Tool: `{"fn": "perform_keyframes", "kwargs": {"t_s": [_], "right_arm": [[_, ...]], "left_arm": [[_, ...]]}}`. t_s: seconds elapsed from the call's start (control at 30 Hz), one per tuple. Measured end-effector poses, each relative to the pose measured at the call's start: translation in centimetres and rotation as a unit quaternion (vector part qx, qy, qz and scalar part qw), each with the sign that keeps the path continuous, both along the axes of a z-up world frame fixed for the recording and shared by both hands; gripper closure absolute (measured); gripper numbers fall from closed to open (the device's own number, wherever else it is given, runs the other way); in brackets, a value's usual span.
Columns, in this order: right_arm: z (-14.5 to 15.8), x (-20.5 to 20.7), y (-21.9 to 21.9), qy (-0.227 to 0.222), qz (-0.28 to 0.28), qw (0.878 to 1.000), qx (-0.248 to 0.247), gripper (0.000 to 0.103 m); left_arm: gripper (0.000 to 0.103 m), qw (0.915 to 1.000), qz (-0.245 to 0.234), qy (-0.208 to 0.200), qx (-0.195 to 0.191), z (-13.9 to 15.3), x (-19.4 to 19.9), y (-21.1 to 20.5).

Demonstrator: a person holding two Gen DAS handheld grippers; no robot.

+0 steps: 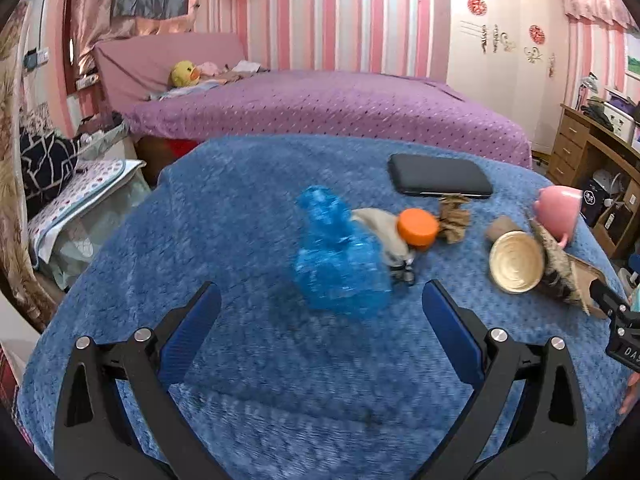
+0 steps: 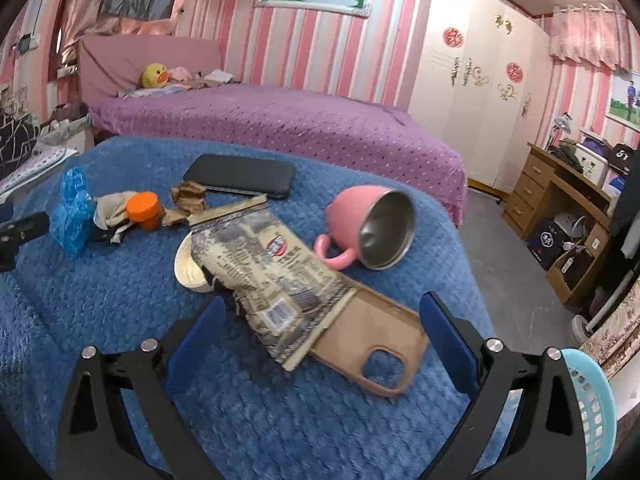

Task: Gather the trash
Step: 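Move both open tools back over the bed cover, then grasp the blue plastic bag with the left tool while the right tool grasps the printed snack packet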

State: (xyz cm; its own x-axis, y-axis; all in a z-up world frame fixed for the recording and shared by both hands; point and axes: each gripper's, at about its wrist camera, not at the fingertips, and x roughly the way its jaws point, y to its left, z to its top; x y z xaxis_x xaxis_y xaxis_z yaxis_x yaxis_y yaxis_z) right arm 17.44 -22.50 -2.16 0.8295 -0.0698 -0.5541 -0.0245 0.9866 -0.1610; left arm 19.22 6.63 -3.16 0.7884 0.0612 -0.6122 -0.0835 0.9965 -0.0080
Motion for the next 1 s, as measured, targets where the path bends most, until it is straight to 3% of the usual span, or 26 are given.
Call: {"fn": "perform_keyframes", "kwargs": {"t_s": [0.2, 0.33, 0.37, 0.43, 0.47, 0.53, 0.6, 0.7, 1.0], "right_arm": [[-2.4, 2.0, 0.9, 0.041, 0.016, 0.999, 0.002, 0.008], [-2.5, 3.0, 0.7, 0.052, 0.023, 0.998, 0.016, 0.009], [-2.6, 3.3, 0.7, 0.056, 0.025, 0.998, 0.019, 0.016], [-2.9, 3.9, 0.8, 0.066, 0.037, 0.997, 0.027, 0.034], [-3.0, 4.2, 0.8, 0.072, 0.04, 0.996, 0.028, 0.043], [-3.2, 4.4, 0.9, 0.075, 0.052, 0.995, 0.033, 0.052], [-2.9, 4.1, 1.0, 0.068, 0.063, 0.995, 0.037, 0.073], [-2.4, 3.6, 0.7, 0.05, 0.07, 0.996, 0.039, 0.077], [0.2, 0.0, -2.6, 0.001, 0.061, 0.997, 0.053, 0.079]], "left_arm": [[0.006, 0.9987, 0.016, 0.036, -0.032, -1.8, 1.7, 1.6], [0.006, 0.999, 0.01, 0.037, -0.024, -2.3, 3.1, 0.6], [0.006, 0.999, 0.008, 0.038, -0.022, -2.5, 3.4, 0.4], [0.012, 0.9991, 0.004, 0.04, -0.015, -2.7, 4.0, -0.1], [0.019, 0.9991, 0.002, 0.041, -0.015, -2.8, 4.1, -0.2], [0.035, 0.9988, -0.004, 0.044, -0.021, -2.9, 4.4, -0.2], [0.058, 0.9982, -0.008, 0.048, -0.037, -3.1, 4.6, 0.2], [0.072, 0.9979, -0.007, 0.043, -0.049, -2.8, 4.2, 0.8], [0.075, 0.9991, -0.004, -0.007, -0.041, 0.3, 0.5, 0.2]]}}
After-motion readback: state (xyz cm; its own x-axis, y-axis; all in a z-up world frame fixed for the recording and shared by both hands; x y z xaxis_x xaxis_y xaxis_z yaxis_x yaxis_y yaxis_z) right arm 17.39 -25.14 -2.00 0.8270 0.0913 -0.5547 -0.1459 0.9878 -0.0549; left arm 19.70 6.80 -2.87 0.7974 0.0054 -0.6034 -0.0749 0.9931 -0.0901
